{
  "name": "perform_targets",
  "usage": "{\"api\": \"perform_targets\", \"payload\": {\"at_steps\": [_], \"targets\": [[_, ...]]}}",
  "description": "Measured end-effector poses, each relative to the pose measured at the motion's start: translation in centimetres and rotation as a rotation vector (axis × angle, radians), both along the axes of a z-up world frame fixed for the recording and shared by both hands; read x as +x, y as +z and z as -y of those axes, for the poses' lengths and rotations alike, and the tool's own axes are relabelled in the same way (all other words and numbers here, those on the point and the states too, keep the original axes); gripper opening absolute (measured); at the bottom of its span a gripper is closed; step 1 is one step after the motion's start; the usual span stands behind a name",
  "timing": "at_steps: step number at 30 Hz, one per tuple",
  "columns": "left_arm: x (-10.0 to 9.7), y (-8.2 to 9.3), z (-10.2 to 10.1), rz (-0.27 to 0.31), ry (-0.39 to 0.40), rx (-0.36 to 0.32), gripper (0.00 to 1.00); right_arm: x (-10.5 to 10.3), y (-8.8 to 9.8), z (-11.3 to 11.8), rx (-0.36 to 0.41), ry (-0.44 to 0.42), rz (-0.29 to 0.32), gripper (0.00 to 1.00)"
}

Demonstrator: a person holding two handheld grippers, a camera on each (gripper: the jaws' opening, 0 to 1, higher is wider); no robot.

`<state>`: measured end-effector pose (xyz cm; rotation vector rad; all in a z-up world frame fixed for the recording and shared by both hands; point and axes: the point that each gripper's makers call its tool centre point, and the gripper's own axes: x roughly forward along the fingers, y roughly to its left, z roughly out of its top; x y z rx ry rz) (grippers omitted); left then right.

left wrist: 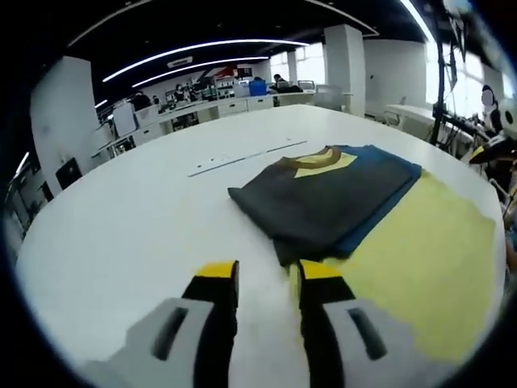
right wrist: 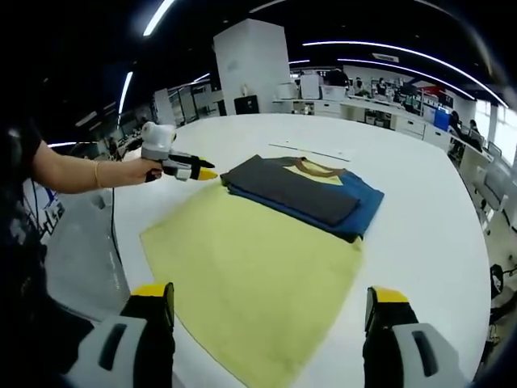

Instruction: Fold the garment on the visible template until the final outline fits inside the template.

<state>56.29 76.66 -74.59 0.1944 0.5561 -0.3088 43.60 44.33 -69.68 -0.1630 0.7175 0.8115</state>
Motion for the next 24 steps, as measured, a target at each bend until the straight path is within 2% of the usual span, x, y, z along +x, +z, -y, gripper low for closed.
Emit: {"api": "perform_targets", "payload": {"at_steps": [3,5,17,24], "targets": [[0.2,-0.5,0.2,-0.014,-0.003,-0.001,0.09,0.0,-0.1,0.3,-0.006,-0.008,-0.003,1.0],[0.2,-0.5,0.3,-0.015,-0.002,-0.003,0.06,0.0,-0.1,0.5,-0.011,-0.015,-0.004,1.0],[-0.1,-0.1,1.3,-0.007,-0.05,0.008,0.04,0.1,-0.1,0.6,-0.011,-0.028,-0.006,1.0],[0.1,-1.0,1.3,-0.021,-0.061,0.031,0.03,0.1,-0.1,0.7,-0.01,-0.036,-0.007,1.0]]}}
